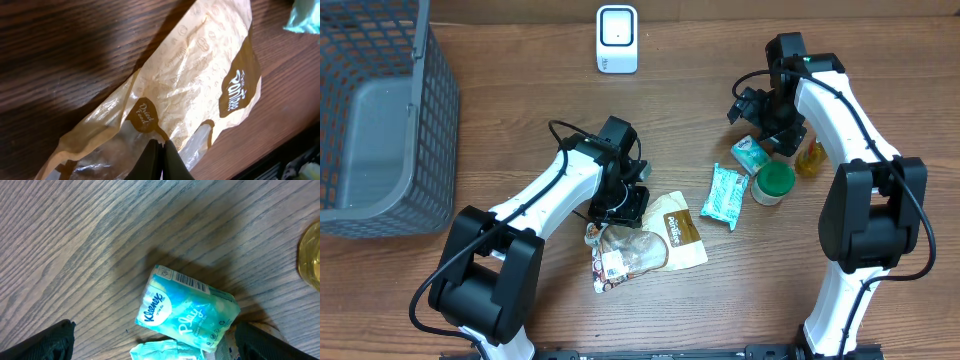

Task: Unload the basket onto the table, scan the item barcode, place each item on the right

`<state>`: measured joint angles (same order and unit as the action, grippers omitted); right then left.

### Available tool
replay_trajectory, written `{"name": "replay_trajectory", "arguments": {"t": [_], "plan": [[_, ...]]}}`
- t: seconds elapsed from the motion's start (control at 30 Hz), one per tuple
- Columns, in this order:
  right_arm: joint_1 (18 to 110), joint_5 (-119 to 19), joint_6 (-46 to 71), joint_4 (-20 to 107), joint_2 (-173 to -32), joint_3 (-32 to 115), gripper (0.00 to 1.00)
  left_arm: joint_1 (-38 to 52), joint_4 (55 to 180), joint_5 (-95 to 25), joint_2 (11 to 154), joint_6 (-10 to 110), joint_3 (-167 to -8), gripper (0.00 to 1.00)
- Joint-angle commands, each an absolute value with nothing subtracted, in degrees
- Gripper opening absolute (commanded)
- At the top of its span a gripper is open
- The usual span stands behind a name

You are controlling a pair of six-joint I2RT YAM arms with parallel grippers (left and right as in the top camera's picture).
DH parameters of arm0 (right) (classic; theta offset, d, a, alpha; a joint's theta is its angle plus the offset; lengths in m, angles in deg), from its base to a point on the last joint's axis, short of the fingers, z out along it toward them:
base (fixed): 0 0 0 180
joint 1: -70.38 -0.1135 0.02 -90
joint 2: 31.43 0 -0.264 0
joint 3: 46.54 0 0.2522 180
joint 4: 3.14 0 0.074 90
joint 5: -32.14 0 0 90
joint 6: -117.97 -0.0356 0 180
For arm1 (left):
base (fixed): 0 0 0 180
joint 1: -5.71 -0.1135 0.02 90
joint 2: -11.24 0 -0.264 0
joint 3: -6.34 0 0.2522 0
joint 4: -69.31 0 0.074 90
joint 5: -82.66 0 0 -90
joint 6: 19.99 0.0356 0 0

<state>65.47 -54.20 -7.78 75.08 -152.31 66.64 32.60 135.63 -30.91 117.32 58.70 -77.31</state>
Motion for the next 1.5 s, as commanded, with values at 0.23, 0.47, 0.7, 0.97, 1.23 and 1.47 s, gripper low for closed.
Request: {"name": "replay_trajectory", "arguments": {"t": [0.23, 0.47, 0.7, 0.97, 1.23, 1.47], "plan": [[65.7, -54.1, -7.5, 74.9, -151.1, 68.2, 1.00, 34.3, 139.9, -32.4, 115.4, 69.7, -77.8, 0.04], [65.7, -54.1, -7.5, 74.9, -151.1, 68.2, 1.00, 34.2, 139.8, -32.2, 115.4, 70.3, -78.8, 0.04], [65.7, -54.1, -7.5, 74.9, -151.1, 68.2, 1.00, 34.4, 141.4, -32.9, 115.4, 69.8, -84.3, 0.04], [65.7, -54.1, -7.5, 74.9, -151.1, 68.2, 1.00, 38.4, 143.8, -33.7, 115.4, 70.3, -85.4, 0.04], [65.7, -54.1, -7.6, 74.9, -151.1, 68.2, 1.00, 45.7, 146.4, -29.6, 115.4, 69.8, -85.4, 0.04], [65.7, -54.1, -7.5, 74.9, -151.1, 68.2, 1.00, 50.2, 147.5, -26.6, 115.4, 69.5, -85.3, 0.04]]}}
